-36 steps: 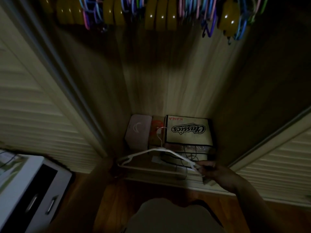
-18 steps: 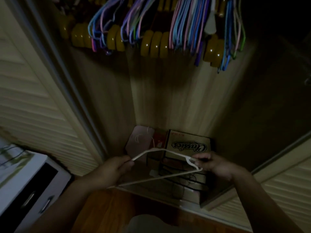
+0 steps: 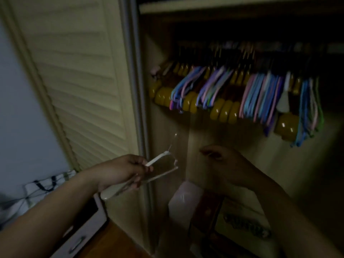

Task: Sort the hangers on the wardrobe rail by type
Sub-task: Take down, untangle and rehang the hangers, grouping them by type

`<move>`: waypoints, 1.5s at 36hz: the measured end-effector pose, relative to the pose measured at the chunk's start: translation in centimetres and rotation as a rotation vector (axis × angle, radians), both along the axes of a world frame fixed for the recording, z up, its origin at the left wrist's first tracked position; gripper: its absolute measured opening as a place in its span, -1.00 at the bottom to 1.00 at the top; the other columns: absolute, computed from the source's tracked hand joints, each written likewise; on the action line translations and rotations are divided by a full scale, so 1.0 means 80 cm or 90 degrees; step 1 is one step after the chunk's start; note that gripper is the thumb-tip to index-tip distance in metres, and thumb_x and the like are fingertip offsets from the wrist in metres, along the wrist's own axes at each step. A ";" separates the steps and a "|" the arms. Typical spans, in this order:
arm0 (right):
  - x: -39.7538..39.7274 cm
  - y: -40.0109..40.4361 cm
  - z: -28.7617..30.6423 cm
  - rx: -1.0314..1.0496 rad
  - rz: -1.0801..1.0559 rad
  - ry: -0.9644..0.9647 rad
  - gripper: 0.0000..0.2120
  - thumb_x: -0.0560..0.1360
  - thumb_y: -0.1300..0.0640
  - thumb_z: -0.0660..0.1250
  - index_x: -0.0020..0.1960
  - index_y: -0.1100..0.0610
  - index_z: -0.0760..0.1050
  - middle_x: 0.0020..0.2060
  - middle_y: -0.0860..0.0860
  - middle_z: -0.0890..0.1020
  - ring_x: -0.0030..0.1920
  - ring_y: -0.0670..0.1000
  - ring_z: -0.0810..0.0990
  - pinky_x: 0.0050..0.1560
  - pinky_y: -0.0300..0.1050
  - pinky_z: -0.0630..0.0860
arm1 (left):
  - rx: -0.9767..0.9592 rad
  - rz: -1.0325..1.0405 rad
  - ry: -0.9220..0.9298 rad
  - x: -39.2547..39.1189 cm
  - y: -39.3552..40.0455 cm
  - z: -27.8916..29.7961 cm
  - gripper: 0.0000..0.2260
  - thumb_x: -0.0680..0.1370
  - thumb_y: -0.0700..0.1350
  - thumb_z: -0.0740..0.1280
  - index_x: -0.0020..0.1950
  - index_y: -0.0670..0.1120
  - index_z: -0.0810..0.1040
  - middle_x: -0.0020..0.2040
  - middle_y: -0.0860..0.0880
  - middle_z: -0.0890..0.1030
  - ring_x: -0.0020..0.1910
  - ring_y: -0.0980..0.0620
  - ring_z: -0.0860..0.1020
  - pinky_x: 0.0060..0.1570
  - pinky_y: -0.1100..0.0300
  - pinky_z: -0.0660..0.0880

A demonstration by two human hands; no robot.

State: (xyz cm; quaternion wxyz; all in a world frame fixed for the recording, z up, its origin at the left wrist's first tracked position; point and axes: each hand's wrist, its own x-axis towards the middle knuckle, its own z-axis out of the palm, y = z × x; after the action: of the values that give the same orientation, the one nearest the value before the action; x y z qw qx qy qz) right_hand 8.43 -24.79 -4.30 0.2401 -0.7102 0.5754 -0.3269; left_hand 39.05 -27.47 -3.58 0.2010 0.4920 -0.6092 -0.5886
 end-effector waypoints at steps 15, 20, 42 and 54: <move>0.144 -0.162 0.207 -0.176 -0.094 0.392 -0.73 0.64 0.06 0.20 0.31 -0.06 0.52 0.21 -0.08 0.54 0.21 -0.05 0.51 0.19 -0.11 0.48 | -0.074 -0.091 0.032 0.066 -0.102 0.142 -0.68 0.49 -0.42 0.16 0.22 -0.37 0.48 -0.36 -0.17 0.54 -0.45 -0.05 0.54 -0.40 0.16 0.52; 0.186 -0.214 0.196 -0.192 -0.105 0.432 -0.64 0.60 0.11 0.22 0.39 -0.07 0.39 0.31 0.00 0.46 0.29 0.07 0.47 0.25 -0.04 0.44 | -0.110 -0.142 -0.052 0.074 -0.119 0.158 -0.74 0.52 -0.35 0.16 0.15 -0.30 0.55 -0.35 -0.15 0.54 -0.47 -0.04 0.53 -0.38 0.16 0.49; 0.210 -0.347 0.204 -0.213 -0.276 0.849 -0.54 0.57 0.05 0.27 0.43 0.14 0.35 0.33 0.19 0.45 0.31 0.21 0.40 0.19 0.11 0.47 | -0.112 -0.127 -0.035 0.106 -0.167 0.168 -0.74 0.54 -0.32 0.18 0.17 -0.18 0.55 -0.38 -0.13 0.56 -0.47 -0.07 0.51 -0.32 0.16 0.43; 0.198 -0.358 0.218 -0.270 -0.177 0.934 -0.59 0.59 0.01 0.21 0.38 0.15 0.35 0.26 0.19 0.52 0.22 0.18 0.49 0.20 0.10 0.44 | -0.118 -0.135 -0.026 0.111 -0.178 0.177 -0.73 0.51 -0.33 0.21 0.16 -0.16 0.54 -0.37 -0.16 0.56 -0.49 -0.07 0.48 -0.40 0.20 0.41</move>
State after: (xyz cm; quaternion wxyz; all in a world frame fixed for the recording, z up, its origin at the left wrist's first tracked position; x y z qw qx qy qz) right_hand 24.28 -53.42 13.14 -0.3865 -0.6969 0.5964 0.0963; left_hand 47.91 -41.69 10.54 0.1699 0.4160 -0.7136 -0.5374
